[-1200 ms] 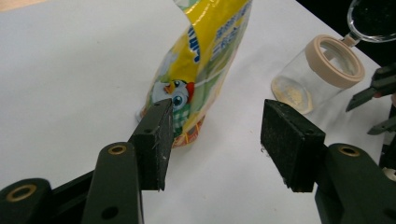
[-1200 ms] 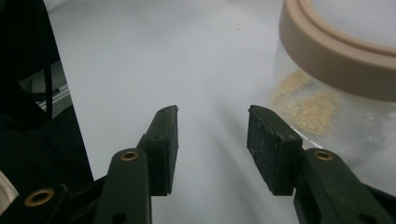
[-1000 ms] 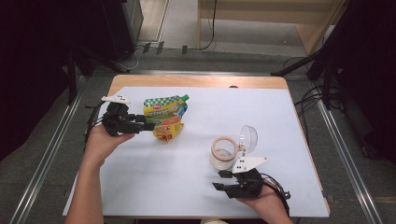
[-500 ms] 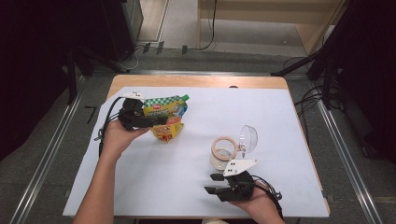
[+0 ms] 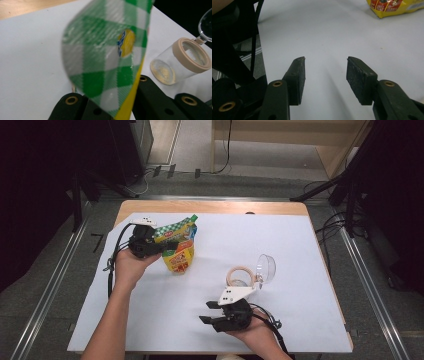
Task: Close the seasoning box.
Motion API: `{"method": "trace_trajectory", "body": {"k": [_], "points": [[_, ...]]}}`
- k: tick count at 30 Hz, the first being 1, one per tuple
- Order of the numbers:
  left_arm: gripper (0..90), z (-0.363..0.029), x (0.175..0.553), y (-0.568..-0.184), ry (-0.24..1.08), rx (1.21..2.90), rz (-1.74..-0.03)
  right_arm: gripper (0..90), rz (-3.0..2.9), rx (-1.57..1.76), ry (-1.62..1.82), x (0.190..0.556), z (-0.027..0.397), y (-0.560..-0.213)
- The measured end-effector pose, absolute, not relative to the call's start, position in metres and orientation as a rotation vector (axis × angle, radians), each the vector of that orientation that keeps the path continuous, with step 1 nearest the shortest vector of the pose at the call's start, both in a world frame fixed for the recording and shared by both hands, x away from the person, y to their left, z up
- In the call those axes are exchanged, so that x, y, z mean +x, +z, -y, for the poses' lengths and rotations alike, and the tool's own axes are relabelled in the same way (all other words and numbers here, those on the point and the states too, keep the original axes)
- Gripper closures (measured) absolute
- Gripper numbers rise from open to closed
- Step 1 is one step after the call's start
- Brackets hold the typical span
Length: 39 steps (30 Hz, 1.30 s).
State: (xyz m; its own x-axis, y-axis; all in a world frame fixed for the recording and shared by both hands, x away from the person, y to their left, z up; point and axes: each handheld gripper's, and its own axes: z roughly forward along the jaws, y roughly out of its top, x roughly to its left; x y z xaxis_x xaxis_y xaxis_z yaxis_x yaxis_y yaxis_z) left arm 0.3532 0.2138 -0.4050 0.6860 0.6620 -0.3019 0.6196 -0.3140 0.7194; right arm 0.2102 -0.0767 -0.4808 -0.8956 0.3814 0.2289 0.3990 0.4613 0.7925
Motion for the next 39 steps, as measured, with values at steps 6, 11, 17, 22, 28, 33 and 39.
{"method": "trace_trajectory", "body": {"k": [6,11,17,22,28,33,39], "points": [[90.0,-0.206,0.340,-0.388,-0.009,2.024,-0.931,51.2,2.686,-0.709,-1.473,0.204,0.073,-0.489],[90.0,-0.196,0.324,-0.374,-0.029,2.047,-0.874,51.5,2.669,-0.762,-1.463,0.206,0.077,-0.499],[90.0,-0.190,0.308,-0.360,-0.075,2.078,-0.791,51.3,2.679,-0.778,-1.471,0.208,0.076,-0.503],[90.0,-0.185,0.298,-0.354,-0.102,2.095,-0.747,52.9,2.671,-0.812,-1.475,0.212,0.075,-0.507],[90.0,-0.173,0.286,-0.344,-0.158,2.119,-0.697,61.2,2.671,-0.880,-1.493,0.218,0.077,-0.508],[90.0,-0.163,0.276,-0.337,-0.204,2.143,-0.642,72.8,2.652,-0.959,-1.531,0.223,0.082,-0.510],[90.0,-0.152,0.268,-0.334,-0.311,2.152,-0.577,81.3,2.655,-1.026,-1.572,0.225,0.086,-0.510]]}}
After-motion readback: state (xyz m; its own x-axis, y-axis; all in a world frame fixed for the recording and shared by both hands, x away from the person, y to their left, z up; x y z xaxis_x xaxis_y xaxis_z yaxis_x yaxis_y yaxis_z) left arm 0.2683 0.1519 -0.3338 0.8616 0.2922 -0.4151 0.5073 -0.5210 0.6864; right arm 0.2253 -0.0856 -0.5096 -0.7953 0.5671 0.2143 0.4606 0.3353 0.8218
